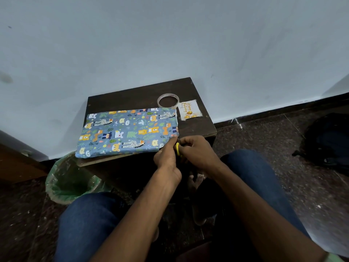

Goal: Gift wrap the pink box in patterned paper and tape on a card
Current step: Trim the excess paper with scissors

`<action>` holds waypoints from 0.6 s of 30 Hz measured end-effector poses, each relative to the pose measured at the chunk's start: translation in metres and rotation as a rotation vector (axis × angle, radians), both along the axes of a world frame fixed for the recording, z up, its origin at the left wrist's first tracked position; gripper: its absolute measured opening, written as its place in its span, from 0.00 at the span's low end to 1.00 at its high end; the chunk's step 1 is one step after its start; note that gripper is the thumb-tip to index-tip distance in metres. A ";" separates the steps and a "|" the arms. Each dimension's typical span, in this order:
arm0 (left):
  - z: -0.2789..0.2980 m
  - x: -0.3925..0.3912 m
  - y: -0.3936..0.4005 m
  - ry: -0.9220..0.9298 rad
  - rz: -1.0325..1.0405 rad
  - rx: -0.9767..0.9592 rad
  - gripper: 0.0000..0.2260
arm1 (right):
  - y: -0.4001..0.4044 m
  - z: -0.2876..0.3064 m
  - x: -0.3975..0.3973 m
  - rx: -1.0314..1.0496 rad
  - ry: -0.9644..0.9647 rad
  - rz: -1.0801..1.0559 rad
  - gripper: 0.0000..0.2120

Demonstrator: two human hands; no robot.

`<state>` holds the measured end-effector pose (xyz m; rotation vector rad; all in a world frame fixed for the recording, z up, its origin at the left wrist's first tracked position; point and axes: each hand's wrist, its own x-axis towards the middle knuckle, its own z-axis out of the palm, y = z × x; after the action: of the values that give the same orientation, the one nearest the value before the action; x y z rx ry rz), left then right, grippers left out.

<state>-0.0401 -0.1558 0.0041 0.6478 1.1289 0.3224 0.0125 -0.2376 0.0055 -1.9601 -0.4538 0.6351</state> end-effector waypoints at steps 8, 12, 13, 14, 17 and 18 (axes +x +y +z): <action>-0.003 0.000 0.002 -0.001 -0.002 0.005 0.14 | 0.000 0.001 -0.001 0.015 0.002 -0.010 0.08; -0.004 0.000 0.003 -0.007 -0.001 -0.001 0.17 | -0.002 0.003 -0.001 0.025 0.008 0.000 0.08; -0.004 0.000 0.003 -0.008 -0.002 -0.002 0.16 | -0.002 0.002 -0.001 0.026 0.009 0.001 0.08; -0.004 0.000 0.003 -0.009 -0.001 -0.002 0.16 | -0.002 0.002 -0.001 0.024 0.010 0.000 0.09; -0.004 0.000 0.003 -0.010 -0.006 0.002 0.15 | -0.001 0.001 -0.001 0.016 0.008 -0.002 0.08; -0.005 0.000 0.003 -0.009 -0.010 0.003 0.15 | -0.001 0.000 -0.001 0.015 0.008 -0.003 0.08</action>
<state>-0.0398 -0.1531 -0.0007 0.6536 1.1167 0.3182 0.0118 -0.2382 0.0059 -1.9429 -0.4495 0.6353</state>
